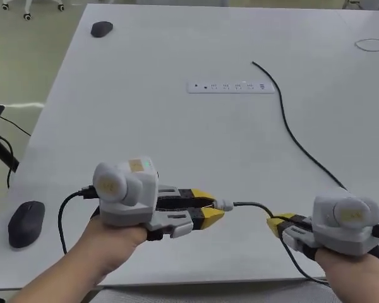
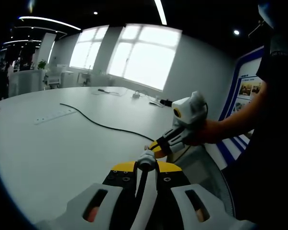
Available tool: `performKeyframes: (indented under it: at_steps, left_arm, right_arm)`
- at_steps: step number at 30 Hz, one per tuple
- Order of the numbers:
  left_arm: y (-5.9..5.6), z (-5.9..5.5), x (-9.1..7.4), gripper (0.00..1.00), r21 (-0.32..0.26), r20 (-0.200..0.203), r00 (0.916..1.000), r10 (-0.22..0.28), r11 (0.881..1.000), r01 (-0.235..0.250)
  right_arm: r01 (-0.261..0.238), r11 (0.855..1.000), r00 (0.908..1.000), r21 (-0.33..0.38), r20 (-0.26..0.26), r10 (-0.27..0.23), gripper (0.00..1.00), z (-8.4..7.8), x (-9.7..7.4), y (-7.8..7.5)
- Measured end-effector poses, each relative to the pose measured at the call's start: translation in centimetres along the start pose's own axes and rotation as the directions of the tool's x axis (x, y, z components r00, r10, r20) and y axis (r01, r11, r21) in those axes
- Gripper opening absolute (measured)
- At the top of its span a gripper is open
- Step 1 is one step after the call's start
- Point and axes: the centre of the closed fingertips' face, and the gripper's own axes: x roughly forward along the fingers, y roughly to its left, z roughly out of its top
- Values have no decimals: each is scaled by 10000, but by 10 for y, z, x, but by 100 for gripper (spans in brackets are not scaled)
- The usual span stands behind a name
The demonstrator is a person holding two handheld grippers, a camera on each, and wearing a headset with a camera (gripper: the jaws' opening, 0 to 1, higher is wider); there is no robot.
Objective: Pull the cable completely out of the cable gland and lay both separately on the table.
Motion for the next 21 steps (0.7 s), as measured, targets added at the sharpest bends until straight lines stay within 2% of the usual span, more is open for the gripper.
performKeyframes:
  at_steps: [4, 7, 14, 18, 21]
  left_arm:
    - [1, 0, 0, 15, -66, 7, 10000, 14, 10000, -14]
    - [3, 0, -1, 15, -102, 9, 10000, 49, 9999, -49]
    - [4, 1, -2, 15, -92, 0, 10000, 95, 9999, -95]
    - [5, 1, -4, 15, -253, 22, 9999, 163, 9995, -163]
    - [6, 1, -5, 15, -265, 42, 9997, 241, 9994, -240]
  right_arm:
    - [22, 9993, 10000, -380, 2, -22, 0, 2, -2, 3]
    - [-171, 9990, 9998, -411, -42, 169, 0, 1, -1, 5]
    - [-112, 9977, 9998, -663, 150, 123, 1, 4, -4, 3]
    - [-213, 9977, 9996, -644, 185, 225, 2, 5, -5, 5]
    - [-299, 9957, 9992, -880, 219, 320, 2, 8, -7, 7]
